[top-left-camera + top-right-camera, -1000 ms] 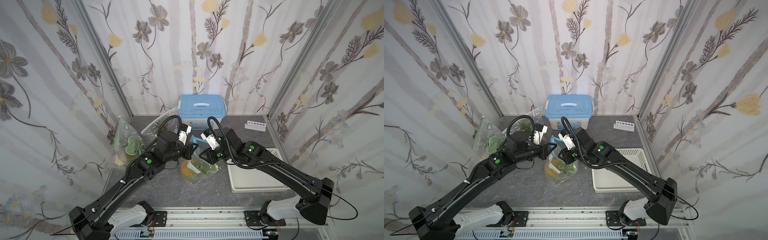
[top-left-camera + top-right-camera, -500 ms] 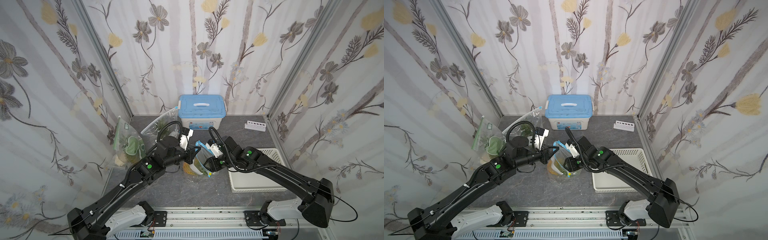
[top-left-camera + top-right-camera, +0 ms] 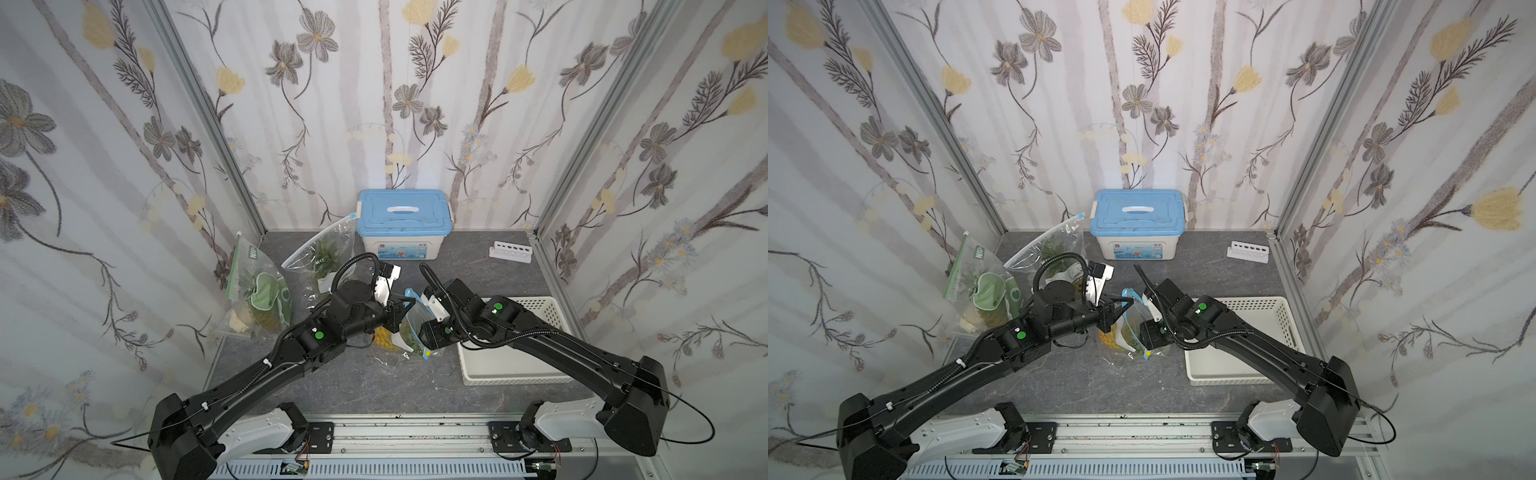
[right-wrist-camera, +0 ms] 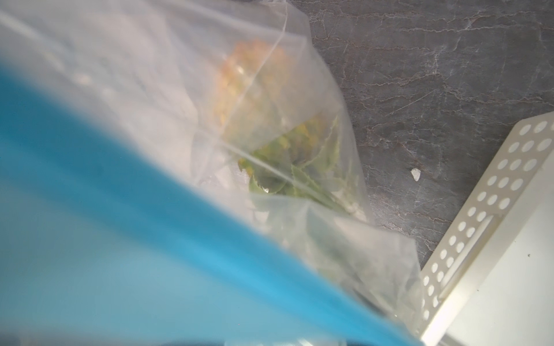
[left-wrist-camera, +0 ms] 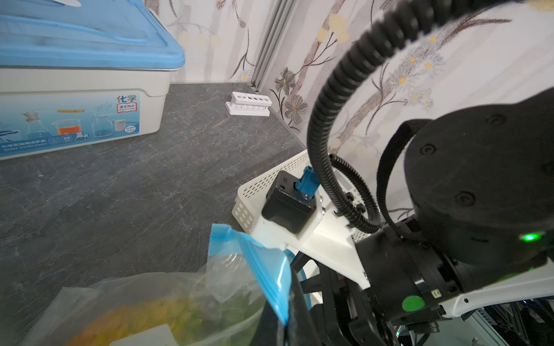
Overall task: Open the zip-top bag and take out the pineapple
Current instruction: Pick up the pineapple from the zipper food storage bag.
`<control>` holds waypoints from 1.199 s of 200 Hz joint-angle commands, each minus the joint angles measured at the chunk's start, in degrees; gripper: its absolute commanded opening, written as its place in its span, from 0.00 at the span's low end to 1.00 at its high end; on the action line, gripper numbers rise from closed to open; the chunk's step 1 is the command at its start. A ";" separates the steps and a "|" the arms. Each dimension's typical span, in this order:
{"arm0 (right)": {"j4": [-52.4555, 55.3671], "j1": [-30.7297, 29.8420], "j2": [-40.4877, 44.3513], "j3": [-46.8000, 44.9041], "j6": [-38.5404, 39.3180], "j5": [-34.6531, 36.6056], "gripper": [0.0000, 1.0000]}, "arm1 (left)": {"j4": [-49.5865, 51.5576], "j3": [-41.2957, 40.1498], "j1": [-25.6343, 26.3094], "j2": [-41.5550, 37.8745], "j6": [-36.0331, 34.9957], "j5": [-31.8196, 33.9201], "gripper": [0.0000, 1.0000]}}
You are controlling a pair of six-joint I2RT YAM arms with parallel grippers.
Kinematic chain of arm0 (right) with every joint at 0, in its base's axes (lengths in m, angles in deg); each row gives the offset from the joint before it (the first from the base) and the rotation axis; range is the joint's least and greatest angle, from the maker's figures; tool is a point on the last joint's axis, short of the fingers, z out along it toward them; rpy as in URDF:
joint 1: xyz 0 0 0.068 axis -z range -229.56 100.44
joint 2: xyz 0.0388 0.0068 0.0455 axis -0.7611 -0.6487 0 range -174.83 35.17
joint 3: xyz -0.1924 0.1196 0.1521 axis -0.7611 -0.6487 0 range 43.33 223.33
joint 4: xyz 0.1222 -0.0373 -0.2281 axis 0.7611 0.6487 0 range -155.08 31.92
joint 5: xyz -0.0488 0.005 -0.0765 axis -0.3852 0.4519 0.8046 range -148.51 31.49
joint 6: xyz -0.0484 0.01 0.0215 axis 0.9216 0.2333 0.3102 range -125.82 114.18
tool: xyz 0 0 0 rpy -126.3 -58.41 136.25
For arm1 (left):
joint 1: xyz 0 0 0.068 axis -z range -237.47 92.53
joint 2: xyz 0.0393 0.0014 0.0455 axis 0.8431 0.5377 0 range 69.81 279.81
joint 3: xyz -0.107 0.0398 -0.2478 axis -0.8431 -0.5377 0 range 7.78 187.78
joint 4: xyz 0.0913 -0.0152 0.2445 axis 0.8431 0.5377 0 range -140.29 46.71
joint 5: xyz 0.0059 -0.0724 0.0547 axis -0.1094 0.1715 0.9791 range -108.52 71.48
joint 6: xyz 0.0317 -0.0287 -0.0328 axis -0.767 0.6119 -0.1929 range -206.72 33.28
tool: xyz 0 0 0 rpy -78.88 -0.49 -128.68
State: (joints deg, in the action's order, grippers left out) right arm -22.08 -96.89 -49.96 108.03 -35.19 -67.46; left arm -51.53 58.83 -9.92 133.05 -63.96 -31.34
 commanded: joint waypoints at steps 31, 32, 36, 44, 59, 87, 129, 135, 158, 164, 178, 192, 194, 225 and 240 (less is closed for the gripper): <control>-6.58 0.13 4.22 -0.29 -1.89 -2.93 0.57 | -12.34 -1.46 0.31 4.10 1.91 -1.27 0.00; -6.73 0.13 4.33 -0.33 -1.91 -3.01 0.57 | -12.54 -1.51 0.28 4.18 1.92 -1.34 0.00; -7.40 0.13 4.62 -0.68 -1.92 -3.35 0.57 | -13.30 -1.63 0.34 4.50 2.01 -1.52 0.00; -8.64 0.35 5.04 -1.35 -2.18 -4.34 0.58 | -14.42 -1.78 0.47 5.03 2.18 -1.75 0.00; -10.31 0.75 4.99 -2.33 -2.23 -6.28 0.58 | -15.86 -1.98 0.71 5.81 2.20 -1.85 0.00; -12.19 1.65 2.34 -3.26 -1.59 -7.29 0.58 | -19.32 -3.26 0.89 6.30 2.49 -1.89 0.00; -14.38 4.66 -1.94 -4.47 -2.50 -6.17 0.58 | -19.32 -5.14 0.98 6.41 1.45 2.33 0.00; -15.35 4.70 -2.33 -4.67 -2.69 -6.74 0.58 | -18.53 -5.46 0.97 6.00 0.73 3.58 0.00; -20.24 4.75 -5.10 -4.08 -3.72 -9.13 0.58 | -14.77 -6.09 0.55 2.77 -2.00 8.10 0.00; -21.51 4.71 -5.89 -3.49 -3.98 -9.97 0.58 | -13.47 -6.09 0.19 1.46 -2.63 8.98 0.00; -23.89 4.49 -9.71 -1.47 -4.27 -11.61 0.57 | -10.10 -6.13 -0.55 -2.02 -4.25 10.68 0.00; -25.59 3.83 -12.76 1.10 -4.68 -12.90 0.57 | -6.36 -6.20 -1.64 -5.57 -5.73 12.00 0.00; -25.86 3.65 -13.26 1.40 -4.66 -13.12 0.57 | -5.76 -6.13 -1.84 -5.98 -5.89 12.13 0.00; -27.47 -0.42 -20.91 8.13 -4.96 -14.77 0.55 | 0.23 -7.24 -4.27 -10.05 -6.10 12.91 0.00; -28.05 -1.26 -22.69 9.46 -5.52 -14.45 0.55 | 0.47 -8.24 -4.90 -9.47 -4.92 12.15 0.00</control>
State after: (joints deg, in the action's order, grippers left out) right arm -47.32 -96.98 -70.11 115.38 -39.45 -81.08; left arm -51.13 51.53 -14.12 123.55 -68.61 -18.97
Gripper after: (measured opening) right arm 0.549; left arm 0.051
